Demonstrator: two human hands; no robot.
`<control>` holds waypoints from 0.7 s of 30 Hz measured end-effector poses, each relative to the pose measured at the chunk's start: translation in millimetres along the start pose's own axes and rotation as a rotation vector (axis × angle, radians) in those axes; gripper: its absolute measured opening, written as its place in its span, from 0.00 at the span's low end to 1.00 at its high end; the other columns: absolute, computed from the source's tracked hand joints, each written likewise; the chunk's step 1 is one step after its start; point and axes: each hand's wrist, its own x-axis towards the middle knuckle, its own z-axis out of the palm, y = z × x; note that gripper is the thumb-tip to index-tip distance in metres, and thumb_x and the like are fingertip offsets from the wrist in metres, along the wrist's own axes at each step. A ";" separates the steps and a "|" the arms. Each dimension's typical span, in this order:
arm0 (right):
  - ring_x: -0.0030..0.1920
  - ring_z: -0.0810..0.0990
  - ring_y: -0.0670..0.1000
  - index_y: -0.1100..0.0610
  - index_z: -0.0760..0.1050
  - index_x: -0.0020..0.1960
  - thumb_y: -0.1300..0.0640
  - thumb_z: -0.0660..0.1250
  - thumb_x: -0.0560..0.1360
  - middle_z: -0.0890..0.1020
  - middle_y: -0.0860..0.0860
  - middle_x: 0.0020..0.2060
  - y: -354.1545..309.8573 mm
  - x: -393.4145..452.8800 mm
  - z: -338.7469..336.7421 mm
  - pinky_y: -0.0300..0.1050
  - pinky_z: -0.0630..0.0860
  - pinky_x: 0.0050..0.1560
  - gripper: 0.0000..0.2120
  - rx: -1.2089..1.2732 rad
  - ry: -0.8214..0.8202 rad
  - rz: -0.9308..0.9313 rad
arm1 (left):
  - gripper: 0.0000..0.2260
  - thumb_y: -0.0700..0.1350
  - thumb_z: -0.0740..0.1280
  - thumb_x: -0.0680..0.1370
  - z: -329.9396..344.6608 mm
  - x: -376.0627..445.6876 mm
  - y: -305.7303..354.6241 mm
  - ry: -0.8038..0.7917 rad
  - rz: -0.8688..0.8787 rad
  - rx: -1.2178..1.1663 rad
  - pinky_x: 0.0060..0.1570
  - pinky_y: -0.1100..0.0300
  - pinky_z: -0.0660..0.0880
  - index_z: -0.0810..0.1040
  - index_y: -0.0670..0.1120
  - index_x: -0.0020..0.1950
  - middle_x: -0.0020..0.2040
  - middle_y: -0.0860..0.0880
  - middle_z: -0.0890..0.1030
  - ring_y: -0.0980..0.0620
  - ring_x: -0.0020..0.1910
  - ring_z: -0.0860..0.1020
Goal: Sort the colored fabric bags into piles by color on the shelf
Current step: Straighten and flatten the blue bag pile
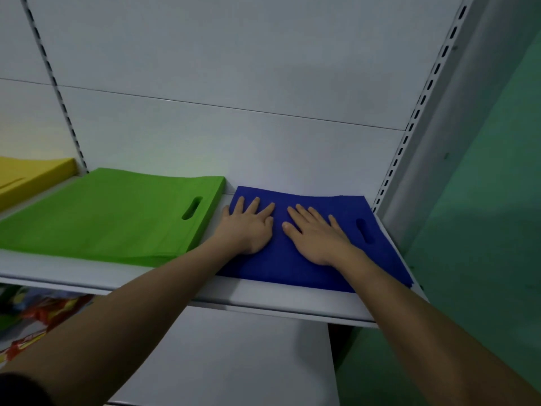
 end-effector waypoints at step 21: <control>0.78 0.40 0.47 0.42 0.42 0.79 0.31 0.40 0.78 0.44 0.42 0.79 48.2 -15.7 -12.6 0.57 0.36 0.77 0.33 -0.093 0.015 0.084 | 0.24 0.56 0.40 0.83 -1.2 1.1 -2.1 -0.016 0.018 -0.002 0.75 0.38 0.41 0.42 0.58 0.80 0.81 0.48 0.44 0.41 0.79 0.41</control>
